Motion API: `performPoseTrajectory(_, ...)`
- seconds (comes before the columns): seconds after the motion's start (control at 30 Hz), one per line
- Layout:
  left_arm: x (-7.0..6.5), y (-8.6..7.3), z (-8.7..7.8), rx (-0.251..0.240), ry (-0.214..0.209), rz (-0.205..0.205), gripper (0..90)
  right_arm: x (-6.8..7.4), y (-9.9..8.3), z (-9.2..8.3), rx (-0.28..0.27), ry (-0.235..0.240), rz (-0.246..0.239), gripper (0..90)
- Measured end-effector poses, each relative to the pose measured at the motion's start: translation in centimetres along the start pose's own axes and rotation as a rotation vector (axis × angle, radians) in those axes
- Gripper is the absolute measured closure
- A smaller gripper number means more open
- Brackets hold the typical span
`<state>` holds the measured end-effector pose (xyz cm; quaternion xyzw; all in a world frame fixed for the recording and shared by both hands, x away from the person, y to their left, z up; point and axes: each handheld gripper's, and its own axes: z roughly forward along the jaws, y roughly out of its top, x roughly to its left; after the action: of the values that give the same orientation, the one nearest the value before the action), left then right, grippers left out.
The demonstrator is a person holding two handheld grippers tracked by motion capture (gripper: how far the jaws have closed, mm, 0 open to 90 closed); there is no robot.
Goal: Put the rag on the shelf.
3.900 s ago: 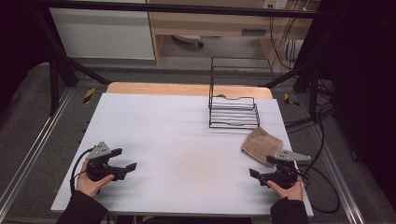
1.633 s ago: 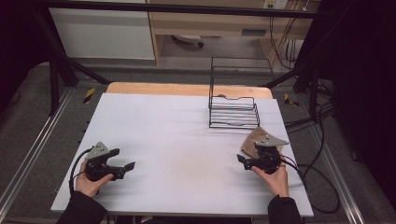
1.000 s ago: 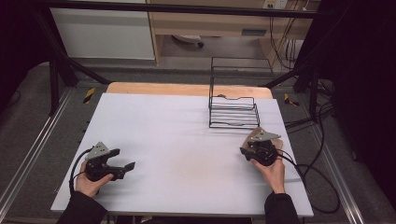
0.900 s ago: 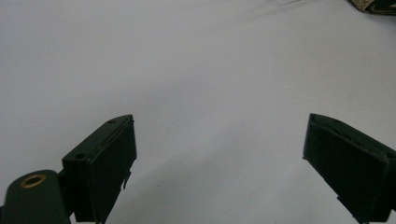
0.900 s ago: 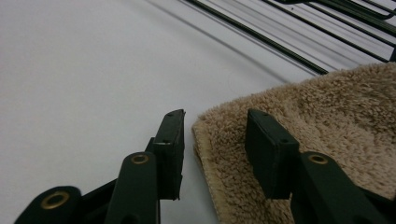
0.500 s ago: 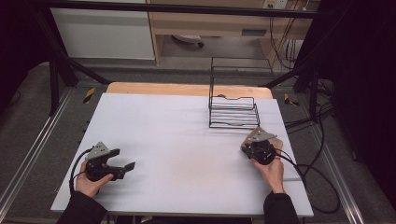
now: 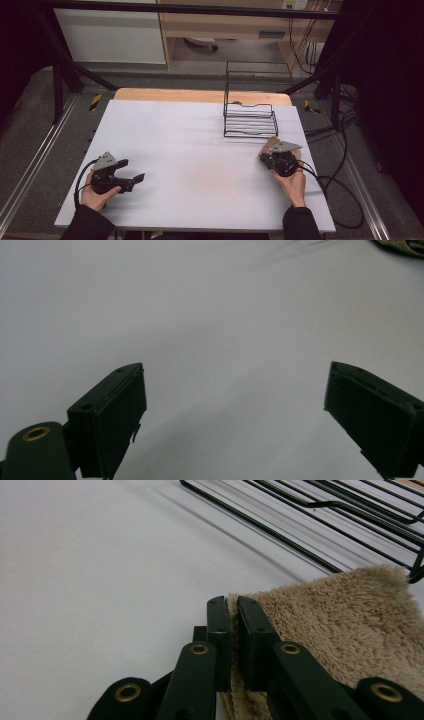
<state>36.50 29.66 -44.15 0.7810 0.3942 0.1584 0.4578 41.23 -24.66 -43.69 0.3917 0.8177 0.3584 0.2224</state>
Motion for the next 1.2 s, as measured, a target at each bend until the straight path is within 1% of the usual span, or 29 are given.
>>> performPoseTrajectory(0.13, 0.0, 0.0, 0.0, -0.002, 0.000, 0.000, 9.7, 0.3, -0.1, -0.4, -0.012, 0.016, 0.004, 84.8)
performPoseTrajectory(0.17, 0.0, 0.0, 0.0, -0.002, 0.000, -0.001, 9.7, 0.5, -0.2, -0.8, -0.021, 0.031, 0.015, 84.8)
performPoseTrajectory(0.27, 0.0, 0.0, 0.0, -0.002, 0.001, 0.000, 9.7, 1.0, -0.2, -1.2, -0.026, 0.056, 0.021, 84.8)
performPoseTrajectory(0.3, 0.0, 0.0, 0.0, -0.002, 0.001, 0.000, 9.7, 1.0, -0.2, -1.2, -0.026, 0.056, 0.021, 84.8)
performPoseTrajectory(0.4, 0.0, 0.0, -0.1, -0.003, 0.001, 0.001, 9.8, 2.0, 0.1, -1.4, -0.036, 0.088, 0.007, 84.7)
performPoseTrajectory(0.43, 0.0, 0.0, -0.1, -0.003, 0.001, 0.001, 9.8, 2.0, 0.1, -1.4, -0.036, 0.088, 0.007, 84.7)
performPoseTrajectory(0.47, 0.0, 0.0, -0.1, -0.003, 0.001, 0.002, 9.8, 2.5, 0.3, -1.4, -0.040, 0.107, 0.003, 84.7)
performPoseTrajectory(0.57, 0.0, 0.0, -0.1, -0.003, 0.001, 0.002, 9.8, 3.3, 0.5, -1.4, -0.048, 0.135, 0.003, 84.6)
performPoseTrajectory(0.6, 0.0, 0.0, -0.1, -0.003, 0.001, 0.002, 9.8, 3.3, 0.5, -1.4, -0.048, 0.135, 0.003, 84.6)
performPoseTrajectory(0.63, 0.0, 0.0, -0.1, -0.003, 0.002, 0.002, 9.8, 3.8, 0.6, -1.3, -0.053, 0.146, -0.005, 84.6)
performPoseTrajectory(0.67, 0.0, 0.1, -0.1, -0.002, 0.002, 0.003, 9.8, 4.1, 0.6, -1.3, -0.054, 0.157, -0.003, 84.6)
performPoseTrajectory(0.7, 0.0, 0.1, -0.1, -0.003, 0.002, 0.002, 9.8, 4.1, 0.6, -1.3, -0.054, 0.157, -0.003, 84.6)
performPoseTrajectory(0.73, 0.0, 0.1, -0.1, -0.003, 0.002, 0.002, 9.8, 4.5, 0.7, -1.2, -0.058, 0.177, 0.003, 84.6)
performPoseTrajectory(0.77, 0.0, 0.1, -0.1, -0.003, 0.003, 0.002, 9.8, 4.8, 0.7, -1.1, -0.055, 0.185, 0.002, 84.6)
performPoseTrajectory(0.9, 0.0, 0.1, -0.1, -0.002, 0.005, 0.002, 9.8, 5.5, 0.9, -1.0, -0.051, 0.197, -0.014, 84.6)
performPoseTrajectory(0.97, 0.0, 0.1, -0.1, -0.002, 0.004, 0.002, 9.7, 6.0, 1.0, -0.8, -0.057, 0.222, -0.004, 84.5)
performPoseTrajectory(1.07, 0.0, 0.1, -0.1, -0.001, 0.005, 0.001, 9.6, 6.2, 0.9, -0.7, -0.054, 0.232, 0.001, 84.5)
performPoseTrajectory(1.1, 0.0, 0.1, -0.1, -0.001, 0.005, 0.000, 9.5, 6.6, 1.0, -0.7, -0.047, 0.232, -0.011, 84.5)
performPoseTrajectory(1.13, 0.0, 0.1, -0.1, -0.001, 0.005, 0.000, 9.5, 6.6, 1.0, -0.7, -0.047, 0.232, -0.011, 84.5)
performPoseTrajectory(1.17, 0.0, 0.1, -0.1, -0.001, 0.005, -0.001, 9.5, 7.0, 1.1, -0.7, -0.051, 0.243, -0.018, 84.5)
performPoseTrajectory(1.2, 0.0, 0.1, -0.1, -0.001, 0.005, 0.000, 9.5, 7.0, 1.1, -0.7, -0.051, 0.243, -0.018, 84.5)
